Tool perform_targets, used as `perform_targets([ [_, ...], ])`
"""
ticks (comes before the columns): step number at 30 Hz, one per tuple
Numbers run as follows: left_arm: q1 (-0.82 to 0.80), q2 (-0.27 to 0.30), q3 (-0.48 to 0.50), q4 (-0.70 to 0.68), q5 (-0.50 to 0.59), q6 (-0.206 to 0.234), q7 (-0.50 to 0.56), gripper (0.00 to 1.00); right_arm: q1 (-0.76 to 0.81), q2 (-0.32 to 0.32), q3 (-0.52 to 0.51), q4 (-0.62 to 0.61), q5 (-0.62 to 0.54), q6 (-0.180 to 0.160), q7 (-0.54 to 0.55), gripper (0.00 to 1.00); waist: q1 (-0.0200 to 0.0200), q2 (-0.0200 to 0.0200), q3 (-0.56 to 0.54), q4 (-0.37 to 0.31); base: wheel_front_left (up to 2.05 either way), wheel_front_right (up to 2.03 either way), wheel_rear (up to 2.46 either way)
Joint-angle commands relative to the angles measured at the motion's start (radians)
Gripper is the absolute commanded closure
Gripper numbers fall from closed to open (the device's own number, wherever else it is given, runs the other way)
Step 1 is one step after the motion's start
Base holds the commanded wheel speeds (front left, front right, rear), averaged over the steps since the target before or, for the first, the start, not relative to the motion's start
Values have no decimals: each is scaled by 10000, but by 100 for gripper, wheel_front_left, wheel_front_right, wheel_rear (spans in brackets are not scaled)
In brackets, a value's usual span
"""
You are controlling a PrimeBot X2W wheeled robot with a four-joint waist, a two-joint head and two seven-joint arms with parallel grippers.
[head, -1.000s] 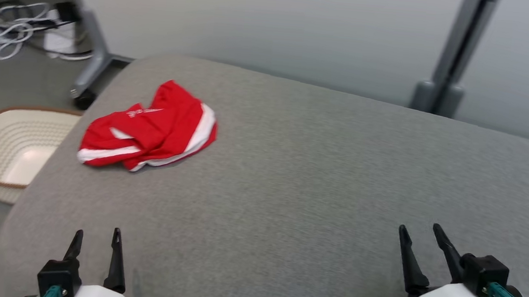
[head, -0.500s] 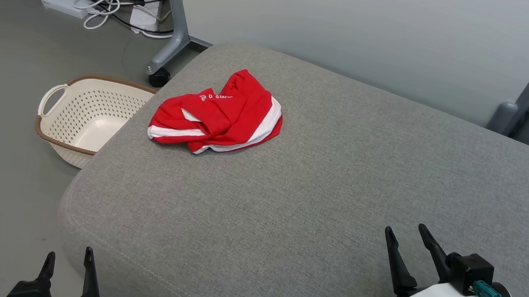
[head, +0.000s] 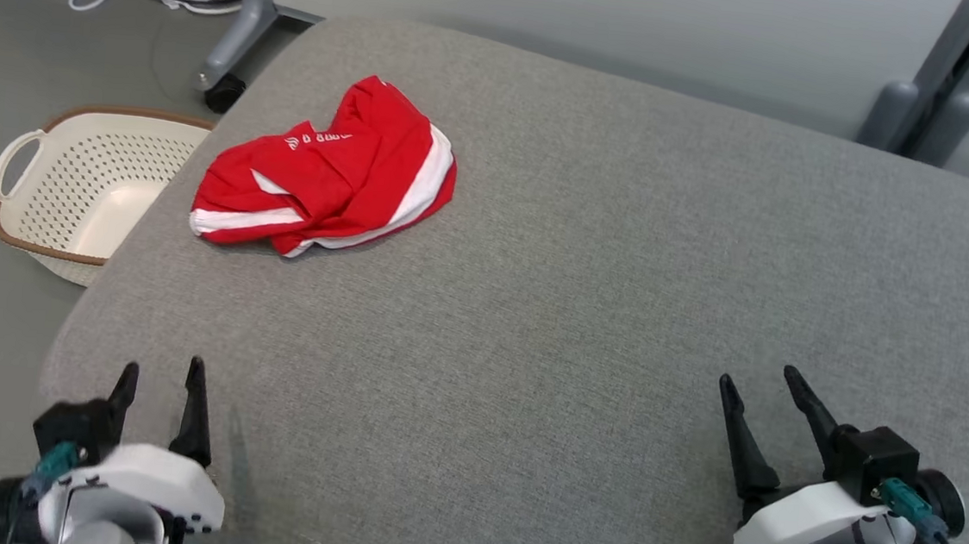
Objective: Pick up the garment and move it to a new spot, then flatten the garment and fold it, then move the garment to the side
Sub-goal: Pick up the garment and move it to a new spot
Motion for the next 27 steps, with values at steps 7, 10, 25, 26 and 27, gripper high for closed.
perform_targets([
  [7,-2811,773,-67,1885,-79,-615,2,0,-753,-518,341,-606,44,-4,4,0,0,0,1526,-1126,0,0,0],
  [10,-3881,1278,-104,2658,-85,-746,2,0,-999,-645,519,-834,52,-4,4,0,0,0,1936,-1494,0,0,0],
  [25,-6761,2174,-485,5813,-409,-640,433,0,-1237,-882,358,-1224,88,-5,141,0,0,0,2855,-2454,0,0,0],
  [26,-6838,2197,-528,5835,-355,-553,338,0,-1241,-879,341,-1221,107,-5,136,0,0,0,2858,-2480,0,0,0],
  [27,-6866,2195,-596,5912,-310,-561,313,59,-1246,-870,327,-1202,134,-5,130,0,0,0,2853,-2501,0,0,0],
])
